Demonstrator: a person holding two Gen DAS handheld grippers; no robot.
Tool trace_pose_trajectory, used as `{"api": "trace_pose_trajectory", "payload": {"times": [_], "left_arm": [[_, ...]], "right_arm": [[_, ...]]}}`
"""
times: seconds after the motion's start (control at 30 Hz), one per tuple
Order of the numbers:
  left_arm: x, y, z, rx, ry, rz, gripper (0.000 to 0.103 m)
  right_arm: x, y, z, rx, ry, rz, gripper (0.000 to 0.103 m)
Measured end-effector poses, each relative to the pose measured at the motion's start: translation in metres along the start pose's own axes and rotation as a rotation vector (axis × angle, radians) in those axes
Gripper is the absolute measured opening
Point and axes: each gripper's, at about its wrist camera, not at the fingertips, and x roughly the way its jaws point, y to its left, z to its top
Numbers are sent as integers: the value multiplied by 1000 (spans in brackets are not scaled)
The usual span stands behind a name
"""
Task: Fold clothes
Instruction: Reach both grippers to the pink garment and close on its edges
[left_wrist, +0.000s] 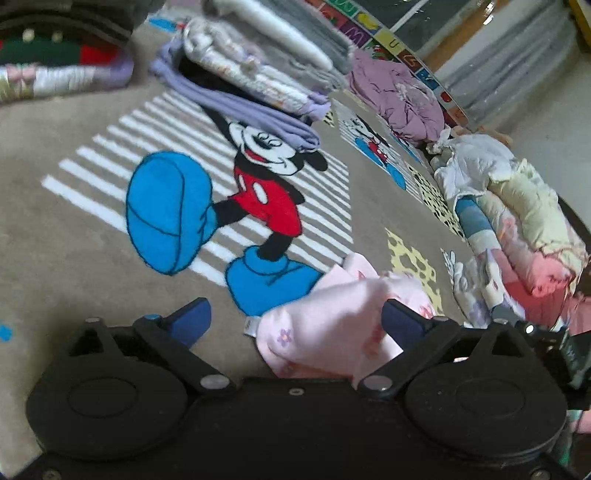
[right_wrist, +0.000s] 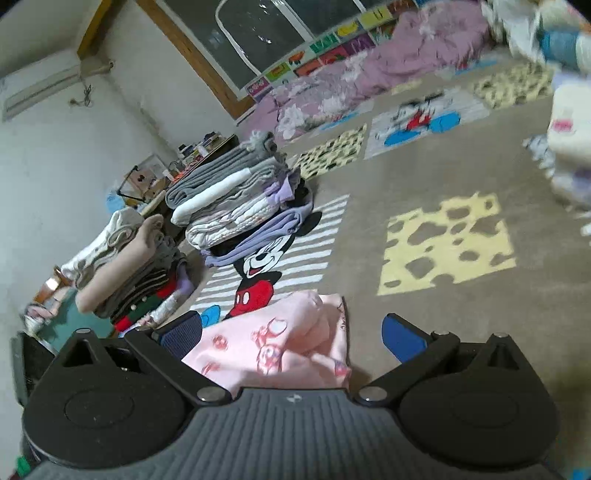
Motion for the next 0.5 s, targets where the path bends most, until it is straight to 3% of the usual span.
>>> {"api": "trace_pose_trajectory", "payload": {"times": [0.07, 0.13, 0.23, 0.4, 0.5], "left_arm": [[6, 9, 1, -27, 9, -27, 82], [12, 16, -1, -43, 24, -49, 71], [18, 21, -3, -57, 36, -83, 70], [24, 21, -2, -19, 31, -133, 62], [29, 16, -3, 27, 33, -149, 44]], "right_arm": [[14, -11, 2, 20, 26, 33, 103], [25, -18, 1, 26, 52, 68, 95], [40, -21, 0, 9, 82, 105, 83], [57, -20, -1, -27, 101, 162, 77], [68, -18, 2, -43, 105, 193, 71]]}}
